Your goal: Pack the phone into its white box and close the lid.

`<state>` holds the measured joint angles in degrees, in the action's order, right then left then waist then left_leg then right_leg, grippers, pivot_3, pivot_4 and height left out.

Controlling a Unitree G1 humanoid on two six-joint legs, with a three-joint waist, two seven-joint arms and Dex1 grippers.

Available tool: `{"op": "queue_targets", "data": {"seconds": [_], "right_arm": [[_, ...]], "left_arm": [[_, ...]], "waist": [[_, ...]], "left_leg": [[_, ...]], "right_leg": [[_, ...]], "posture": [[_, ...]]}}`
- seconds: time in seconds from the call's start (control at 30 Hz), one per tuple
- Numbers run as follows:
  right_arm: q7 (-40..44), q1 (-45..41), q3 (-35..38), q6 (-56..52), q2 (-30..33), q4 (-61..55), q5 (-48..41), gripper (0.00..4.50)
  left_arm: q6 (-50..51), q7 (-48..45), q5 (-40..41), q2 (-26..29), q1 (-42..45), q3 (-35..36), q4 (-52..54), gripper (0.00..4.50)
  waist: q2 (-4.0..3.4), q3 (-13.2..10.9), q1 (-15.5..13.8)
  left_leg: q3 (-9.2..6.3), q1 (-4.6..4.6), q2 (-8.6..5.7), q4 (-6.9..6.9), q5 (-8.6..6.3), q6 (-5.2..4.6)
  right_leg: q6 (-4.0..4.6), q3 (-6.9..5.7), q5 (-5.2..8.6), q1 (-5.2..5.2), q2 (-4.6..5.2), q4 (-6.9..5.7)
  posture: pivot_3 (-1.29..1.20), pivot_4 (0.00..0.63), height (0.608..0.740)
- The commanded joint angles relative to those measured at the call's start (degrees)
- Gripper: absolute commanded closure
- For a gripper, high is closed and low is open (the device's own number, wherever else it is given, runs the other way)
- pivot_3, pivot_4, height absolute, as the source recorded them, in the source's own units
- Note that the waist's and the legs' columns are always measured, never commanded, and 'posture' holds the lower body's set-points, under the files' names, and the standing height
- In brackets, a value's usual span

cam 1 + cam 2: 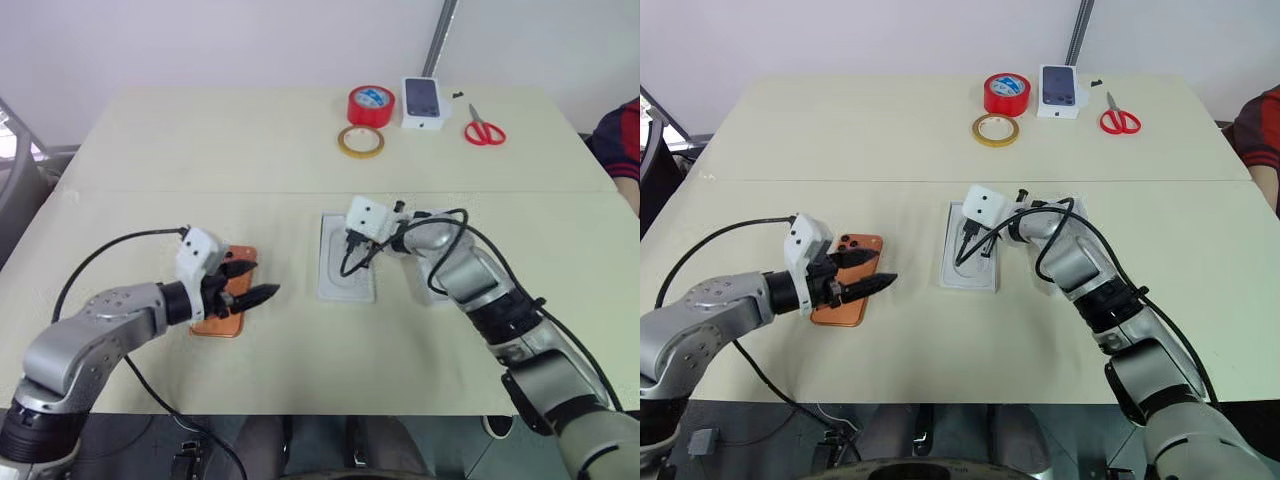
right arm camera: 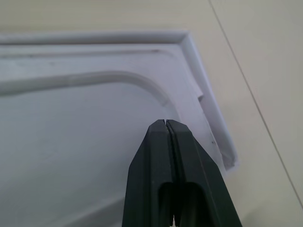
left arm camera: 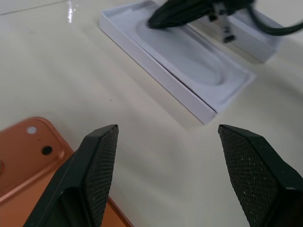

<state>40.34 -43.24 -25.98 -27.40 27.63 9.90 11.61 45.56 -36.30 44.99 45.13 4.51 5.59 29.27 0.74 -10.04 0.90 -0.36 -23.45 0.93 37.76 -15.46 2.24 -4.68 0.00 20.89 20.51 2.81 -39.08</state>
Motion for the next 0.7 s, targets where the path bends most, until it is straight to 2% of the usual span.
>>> {"op": "queue_targets", "data": {"seconds": [0.03,0.2,0.4,0.5,0.7], "right_arm": [[-1.1,-2.6,0.1,3.4,-1.4,2.2,2.2,4.47],[-1.6,-3.3,0.5,5.3,-3.4,4.8,3.4,4.47],[-0.1,-2.0,1.9,3.6,-3.6,2.6,3.0,4.47],[1.4,-0.3,4.0,0.1,-3.0,-1.7,1.2,4.47],[6.5,5.8,6.9,-6.4,2.9,-15.7,-1.1,4.47]], "left_arm": [[-1.8,-1.1,-1.5,0.8,-0.8,1.2,3.2,0.97],[-1.3,0.3,-2.6,-1.1,0.4,0.1,3.4,0.97],[-0.8,0.9,-2.9,-2.7,1.1,-0.1,3.3,0.97],[-0.8,1.0,-3.3,-3.1,1.1,0.0,3.2,0.97],[-0.6,1.3,-3.2,-4.3,1.3,0.4,2.7,0.97]], "waist": [[0.00,0.0,0.0],[0.00,0.0,0.1],[0.00,0.0,0.1],[0.00,0.0,0.0],[-0.01,0.0,-0.1]], "left_leg": [[0.00,0.00,0.00,0.00,-0.01,-0.03],[0.00,0.00,0.00,0.00,-0.04,-0.07],[0.00,0.00,0.00,0.00,-0.04,-0.07],[0.00,0.00,0.00,0.00,-0.04,-0.08],[0.00,-0.01,0.00,0.00,-0.07,-0.12]], "right_leg": [[0.00,0.00,0.00,0.00,0.00,0.00],[0.00,0.00,0.00,0.01,0.00,-0.01],[0.00,0.00,0.00,0.01,0.00,-0.03],[0.00,0.00,0.00,0.01,0.00,-0.02],[0.00,0.00,0.00,0.00,0.03,-0.02]], "posture": [[0.00,0.150,0.740],[0.00,0.150,0.740],[0.00,0.150,0.740],[0.00,0.150,0.740],[0.00,0.150,0.740]]}}
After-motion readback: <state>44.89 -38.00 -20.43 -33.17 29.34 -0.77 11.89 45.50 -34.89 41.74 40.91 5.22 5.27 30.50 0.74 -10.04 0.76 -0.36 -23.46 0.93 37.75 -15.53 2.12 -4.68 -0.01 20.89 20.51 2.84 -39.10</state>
